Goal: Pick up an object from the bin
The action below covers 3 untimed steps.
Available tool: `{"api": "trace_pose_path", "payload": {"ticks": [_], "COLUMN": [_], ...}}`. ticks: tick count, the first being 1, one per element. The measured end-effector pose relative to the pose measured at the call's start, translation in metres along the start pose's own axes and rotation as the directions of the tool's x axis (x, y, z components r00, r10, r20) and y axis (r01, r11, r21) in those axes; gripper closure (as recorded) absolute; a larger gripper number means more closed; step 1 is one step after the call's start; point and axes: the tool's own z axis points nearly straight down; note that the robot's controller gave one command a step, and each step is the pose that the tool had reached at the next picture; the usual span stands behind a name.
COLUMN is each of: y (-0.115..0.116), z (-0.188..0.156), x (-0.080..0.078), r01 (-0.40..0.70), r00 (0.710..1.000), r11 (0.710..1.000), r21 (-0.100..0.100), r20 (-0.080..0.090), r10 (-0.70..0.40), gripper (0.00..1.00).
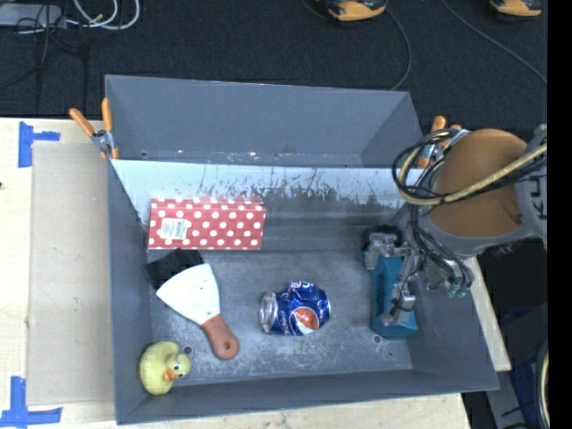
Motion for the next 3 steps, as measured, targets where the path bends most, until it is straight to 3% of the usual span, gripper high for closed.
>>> {"api": "trace_pose_path", "payload": {"ticks": [1, 2, 3], "y": [0.035, 0.059, 0.103], "z": [0.028, 0.058, 0.072], "x": [-0.022, -0.008, -0.028], "r01": [0.055, -0.005, 0.039], "r00": [0.998, 1.000, 0.999], "r11": [0.998, 1.000, 0.999], "r21": [0.000, -0.004, 0.001], "r20": [-0.011, -0.001, -0.008], "r10": [-0.055, 0.005, -0.039], "gripper": [0.00, 0.00, 0.00]}}
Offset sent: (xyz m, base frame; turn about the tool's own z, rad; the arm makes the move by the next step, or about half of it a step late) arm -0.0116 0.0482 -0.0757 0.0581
